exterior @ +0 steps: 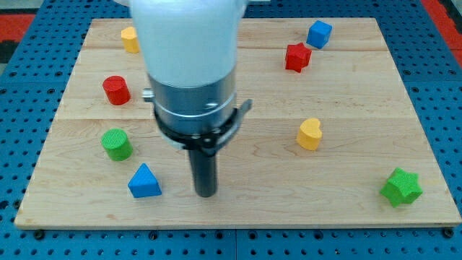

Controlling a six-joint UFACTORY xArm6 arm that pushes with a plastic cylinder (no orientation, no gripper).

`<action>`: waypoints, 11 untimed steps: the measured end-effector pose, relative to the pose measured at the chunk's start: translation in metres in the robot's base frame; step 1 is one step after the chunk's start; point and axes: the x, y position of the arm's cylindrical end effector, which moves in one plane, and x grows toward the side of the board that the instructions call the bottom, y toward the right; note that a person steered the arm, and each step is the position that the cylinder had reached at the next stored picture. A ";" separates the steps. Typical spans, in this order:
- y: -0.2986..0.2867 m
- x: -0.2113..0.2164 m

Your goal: Push the yellow heart towards green circle

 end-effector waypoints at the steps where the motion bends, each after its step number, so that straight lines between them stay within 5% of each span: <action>1: -0.071 0.001; 2: -0.090 0.001; 5: 0.238 -0.003; 7: 0.241 -0.099; 8: 0.156 -0.089; 10: 0.123 -0.071; 11: 0.019 -0.078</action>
